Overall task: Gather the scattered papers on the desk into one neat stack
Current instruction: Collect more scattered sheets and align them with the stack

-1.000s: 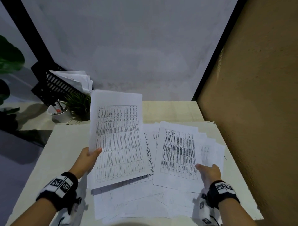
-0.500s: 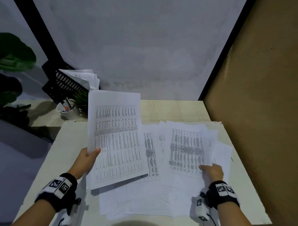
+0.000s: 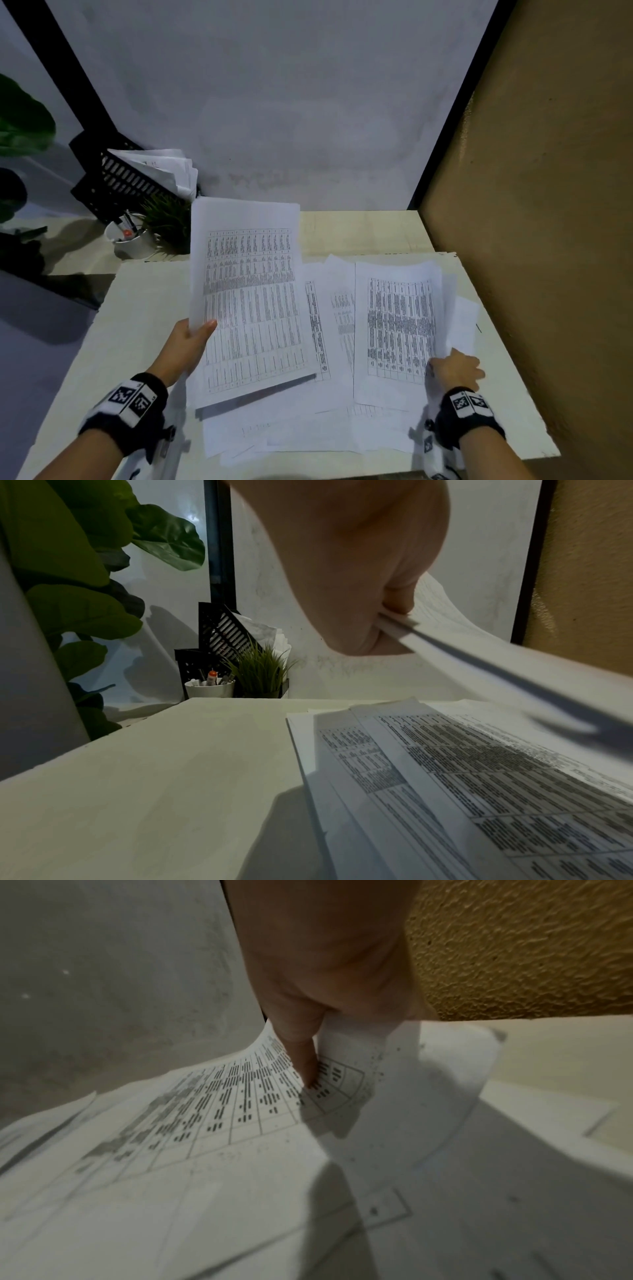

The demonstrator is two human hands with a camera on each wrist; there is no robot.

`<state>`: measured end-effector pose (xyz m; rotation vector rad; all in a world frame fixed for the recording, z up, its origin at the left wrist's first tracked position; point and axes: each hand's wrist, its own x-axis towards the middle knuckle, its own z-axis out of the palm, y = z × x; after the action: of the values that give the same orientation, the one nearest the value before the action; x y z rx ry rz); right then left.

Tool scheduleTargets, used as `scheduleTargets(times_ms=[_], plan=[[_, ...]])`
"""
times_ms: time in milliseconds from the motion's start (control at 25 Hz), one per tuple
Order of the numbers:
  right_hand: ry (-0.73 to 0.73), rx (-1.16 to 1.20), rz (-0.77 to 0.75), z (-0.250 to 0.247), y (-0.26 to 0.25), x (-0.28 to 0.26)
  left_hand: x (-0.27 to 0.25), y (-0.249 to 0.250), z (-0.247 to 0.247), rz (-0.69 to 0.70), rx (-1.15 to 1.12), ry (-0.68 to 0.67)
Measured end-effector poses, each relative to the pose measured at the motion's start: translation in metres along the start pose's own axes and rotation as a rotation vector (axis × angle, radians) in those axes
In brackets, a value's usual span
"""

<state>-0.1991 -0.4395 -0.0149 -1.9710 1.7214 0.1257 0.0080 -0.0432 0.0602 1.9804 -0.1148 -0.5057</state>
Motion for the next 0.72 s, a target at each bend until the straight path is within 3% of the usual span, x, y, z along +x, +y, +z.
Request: scheduleTargets(times_ms=[280, 400, 520, 720], plan=[[-0.063, -0.015, -0.001, -0.008, 0.003, 0.003, -0.001, -0.001, 0.001, 0.015, 0.019, -0.016], [-0.077, 0.091, -0.114, -0.007, 0.008, 0.002, -0.003, 0.001, 0.0, 0.035, 0.024, -0.035], [-0.033, 0.076, -0.195, -0.007, 0.009, -0.001, -0.004, 0.001, -0.001, 0.033, 0.002, -0.044], [0.101, -0.154, -0.28, -0.006, 0.006, -0.014, -0.002, -0.002, 0.002, 0.024, 0.002, -0.05]])
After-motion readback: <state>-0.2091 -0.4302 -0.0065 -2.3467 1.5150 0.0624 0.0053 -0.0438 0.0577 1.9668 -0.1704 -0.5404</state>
